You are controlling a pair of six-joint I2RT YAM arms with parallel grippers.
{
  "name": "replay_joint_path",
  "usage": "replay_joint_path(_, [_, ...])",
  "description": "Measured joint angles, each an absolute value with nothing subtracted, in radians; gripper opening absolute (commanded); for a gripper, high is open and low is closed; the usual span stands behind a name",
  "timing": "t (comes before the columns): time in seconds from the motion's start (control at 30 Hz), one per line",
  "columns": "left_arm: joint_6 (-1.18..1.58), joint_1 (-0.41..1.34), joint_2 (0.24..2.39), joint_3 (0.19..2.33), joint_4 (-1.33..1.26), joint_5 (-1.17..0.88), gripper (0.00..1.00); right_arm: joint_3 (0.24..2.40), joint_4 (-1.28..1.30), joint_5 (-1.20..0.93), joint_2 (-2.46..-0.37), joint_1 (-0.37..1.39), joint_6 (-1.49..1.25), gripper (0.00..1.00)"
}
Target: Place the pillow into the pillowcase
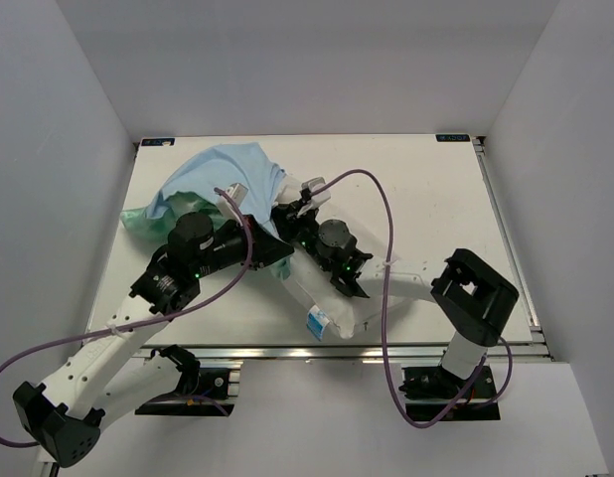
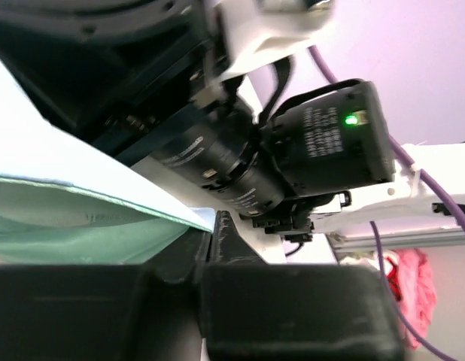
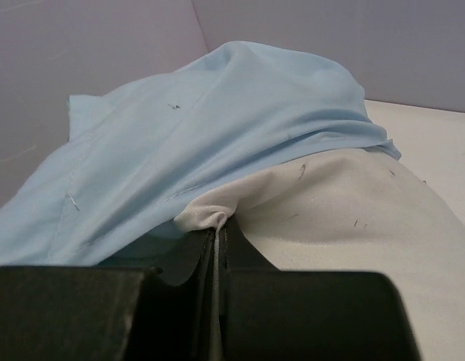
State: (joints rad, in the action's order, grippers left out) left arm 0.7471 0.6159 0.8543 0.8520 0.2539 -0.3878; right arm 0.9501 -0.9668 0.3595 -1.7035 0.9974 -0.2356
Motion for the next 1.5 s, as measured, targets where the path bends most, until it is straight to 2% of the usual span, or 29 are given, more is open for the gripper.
replay_joint_path(0.07, [0.752,0.616,0.863,0.852,0.276,-0.389,0.17,0.948,-0.970,0.358,-1.703,1.000,-0.241,0.00])
replay_joint_path(0.1, [0.754,0.617,0.869,0.852,0.286,-0.390,0.19,0.941,-0.971,0.348,-1.699,1.000,-0.243,0.07])
replay_joint_path(0.13, [0.756,0.619,0.876,0.854,0.304,-0.385,0.25,0.926,-0.967,0.329,-1.688,1.000,-0.248,0.19])
replay_joint_path(0.17, [0.753,0.621,0.886,0.860,0.335,-0.376,0.47,0.908,-0.952,0.306,-1.670,1.000,-0.253,0.28])
replay_joint_path(0.2, [0.752,0.624,0.898,0.870,0.373,-0.361,0.55,0.892,-0.913,0.273,-1.641,1.000,-0.256,0.46])
replay_joint_path(0.23, [0.748,0.626,0.908,0.883,0.411,-0.341,0.77,0.881,-0.863,0.239,-1.604,1.000,-0.262,0.53])
replay_joint_path(0.27, [0.735,0.628,0.913,0.896,0.447,-0.322,0.85,0.879,-0.812,0.207,-1.571,1.000,-0.267,0.58])
replay_joint_path(0.33, [0.733,0.630,0.913,0.927,0.522,-0.278,0.89,0.879,-0.685,0.150,-1.487,1.000,-0.273,0.66])
replay_joint_path(0.4, [0.720,0.631,0.903,0.965,0.573,-0.241,0.97,0.879,-0.570,0.128,-1.399,0.999,-0.285,0.78])
replay_joint_path(0.43, [0.712,0.636,0.894,0.990,0.600,-0.235,0.98,0.880,-0.521,0.125,-1.361,0.999,-0.291,0.80])
replay_joint_path(0.47, [0.705,0.645,0.889,1.015,0.619,-0.221,0.98,0.880,-0.477,0.121,-1.327,0.995,-0.290,0.87])
replay_joint_path(0.6, [0.658,0.636,0.908,1.169,0.654,-0.123,0.98,0.900,-0.259,0.138,-1.234,0.979,-0.285,0.89])
replay_joint_path(0.73, [0.605,0.637,1.035,1.344,0.693,-0.009,0.98,0.963,-0.074,0.130,-1.229,0.915,-0.279,0.89])
replay_joint_path(0.9, [0.505,0.636,1.353,1.610,0.794,0.214,0.98,1.084,0.104,0.018,-1.287,0.702,-0.248,0.89])
replay_joint_path(0.97, [0.433,0.623,1.566,1.793,0.847,0.298,0.98,1.155,0.163,-0.045,-1.347,0.622,-0.231,0.89])
replay_joint_path(1.2, [0.208,0.582,2.105,2.300,1.010,0.383,0.98,1.248,0.244,-0.272,-1.542,0.451,-0.194,0.89])
replay_joint_path(1.3, [0.136,0.569,2.173,2.307,1.061,0.414,0.98,1.248,0.263,-0.341,-1.589,0.454,-0.171,0.89])
replay_joint_path(1.47, [0.067,0.555,2.156,2.175,1.110,0.485,0.98,1.253,0.268,-0.405,-1.623,0.461,-0.140,0.89])
replay_joint_path(1.5, [0.059,0.554,2.154,2.159,1.117,0.505,0.95,1.255,0.268,-0.416,-1.627,0.461,-0.134,0.89])
